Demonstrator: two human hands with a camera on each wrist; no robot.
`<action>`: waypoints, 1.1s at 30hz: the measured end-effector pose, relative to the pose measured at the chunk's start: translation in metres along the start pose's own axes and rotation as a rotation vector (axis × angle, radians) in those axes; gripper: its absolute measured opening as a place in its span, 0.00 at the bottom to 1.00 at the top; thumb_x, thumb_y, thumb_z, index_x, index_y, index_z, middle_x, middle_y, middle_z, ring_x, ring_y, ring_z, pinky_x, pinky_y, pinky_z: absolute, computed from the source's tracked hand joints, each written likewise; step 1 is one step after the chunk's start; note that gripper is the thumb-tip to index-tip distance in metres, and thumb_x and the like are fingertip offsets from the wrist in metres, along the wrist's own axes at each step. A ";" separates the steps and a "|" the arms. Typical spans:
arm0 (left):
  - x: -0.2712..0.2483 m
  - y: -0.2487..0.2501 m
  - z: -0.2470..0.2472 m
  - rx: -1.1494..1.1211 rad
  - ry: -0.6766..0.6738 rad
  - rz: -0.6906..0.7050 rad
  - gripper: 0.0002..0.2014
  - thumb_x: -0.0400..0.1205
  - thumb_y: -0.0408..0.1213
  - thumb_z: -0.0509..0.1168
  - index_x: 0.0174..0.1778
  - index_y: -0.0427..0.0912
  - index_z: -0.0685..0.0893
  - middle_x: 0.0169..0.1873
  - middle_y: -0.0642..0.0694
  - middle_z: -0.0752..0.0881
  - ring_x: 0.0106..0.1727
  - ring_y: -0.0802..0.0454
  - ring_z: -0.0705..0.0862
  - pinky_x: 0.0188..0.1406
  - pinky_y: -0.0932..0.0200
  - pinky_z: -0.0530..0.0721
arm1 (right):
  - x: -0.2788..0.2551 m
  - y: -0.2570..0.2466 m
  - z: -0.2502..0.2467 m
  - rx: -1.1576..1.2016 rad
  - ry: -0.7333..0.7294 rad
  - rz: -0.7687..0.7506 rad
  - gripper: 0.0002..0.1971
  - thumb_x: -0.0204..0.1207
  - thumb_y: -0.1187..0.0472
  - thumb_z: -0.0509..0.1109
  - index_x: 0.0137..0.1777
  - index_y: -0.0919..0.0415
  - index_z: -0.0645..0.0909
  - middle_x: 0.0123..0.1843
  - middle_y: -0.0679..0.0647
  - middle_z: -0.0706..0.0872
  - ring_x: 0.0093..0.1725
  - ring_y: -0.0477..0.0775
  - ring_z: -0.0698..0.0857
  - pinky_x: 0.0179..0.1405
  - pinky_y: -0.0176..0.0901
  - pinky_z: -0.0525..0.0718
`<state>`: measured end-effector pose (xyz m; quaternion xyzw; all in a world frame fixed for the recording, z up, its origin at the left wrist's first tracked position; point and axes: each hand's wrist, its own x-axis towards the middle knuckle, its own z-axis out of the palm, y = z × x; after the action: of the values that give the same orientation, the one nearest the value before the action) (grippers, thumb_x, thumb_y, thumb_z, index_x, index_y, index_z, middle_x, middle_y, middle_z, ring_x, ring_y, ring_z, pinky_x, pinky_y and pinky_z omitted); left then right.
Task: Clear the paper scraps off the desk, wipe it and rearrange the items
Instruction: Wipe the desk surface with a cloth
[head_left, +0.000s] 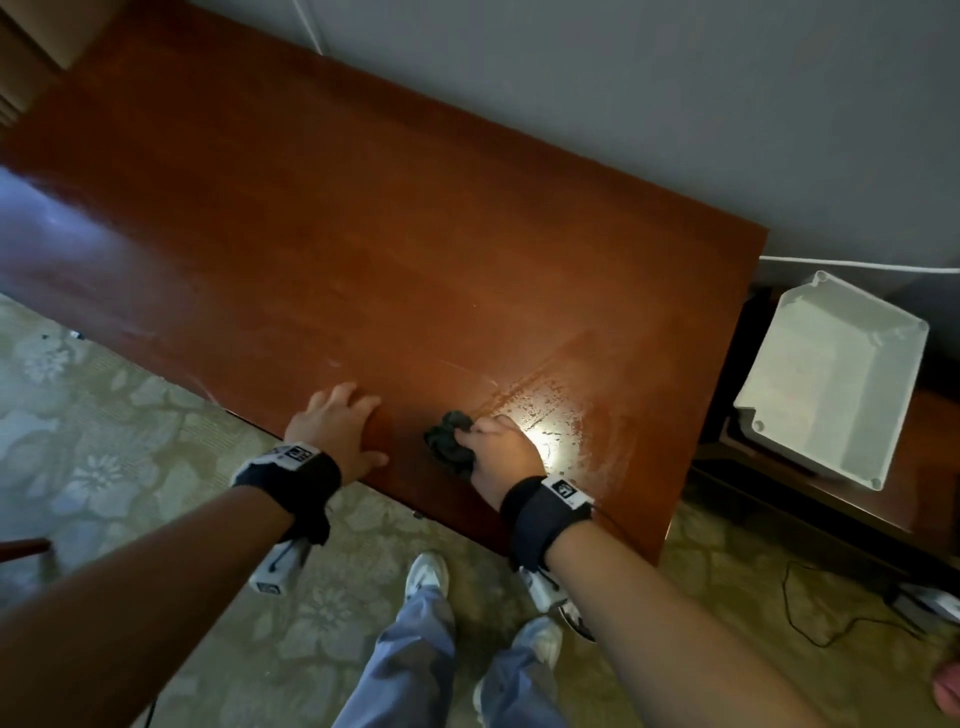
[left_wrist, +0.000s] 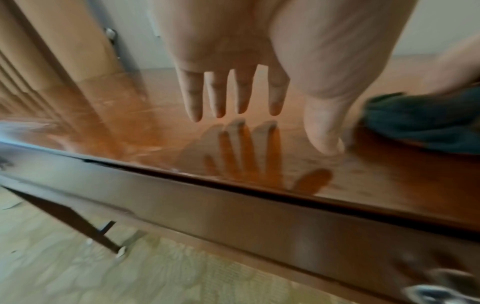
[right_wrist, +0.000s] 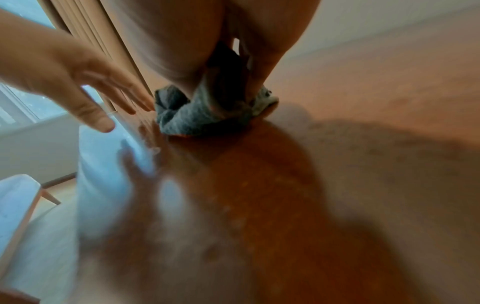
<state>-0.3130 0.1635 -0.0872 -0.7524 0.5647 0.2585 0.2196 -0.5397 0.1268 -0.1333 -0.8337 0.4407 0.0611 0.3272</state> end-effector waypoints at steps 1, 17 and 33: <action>0.007 -0.015 -0.002 0.005 -0.015 -0.032 0.46 0.73 0.66 0.71 0.84 0.61 0.58 0.85 0.47 0.53 0.83 0.39 0.56 0.79 0.41 0.68 | 0.001 0.004 -0.004 -0.009 0.003 -0.001 0.26 0.74 0.69 0.66 0.71 0.50 0.80 0.61 0.49 0.82 0.62 0.59 0.73 0.53 0.48 0.83; 0.075 -0.115 -0.032 -0.164 -0.123 -0.138 0.72 0.57 0.62 0.84 0.84 0.65 0.34 0.84 0.50 0.28 0.85 0.31 0.35 0.78 0.28 0.64 | 0.041 0.009 -0.040 0.093 0.381 0.482 0.15 0.76 0.69 0.70 0.62 0.63 0.86 0.60 0.57 0.85 0.62 0.64 0.78 0.67 0.54 0.80; 0.072 -0.120 -0.032 -0.194 -0.112 -0.095 0.71 0.59 0.63 0.83 0.84 0.64 0.34 0.83 0.49 0.27 0.84 0.32 0.34 0.79 0.29 0.62 | 0.074 -0.057 -0.017 0.133 0.234 0.270 0.16 0.76 0.67 0.69 0.63 0.58 0.86 0.59 0.56 0.86 0.63 0.62 0.78 0.64 0.51 0.80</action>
<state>-0.1765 0.1229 -0.1038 -0.7804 0.4876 0.3427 0.1889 -0.4543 0.0875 -0.1207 -0.7450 0.5866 -0.0223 0.3169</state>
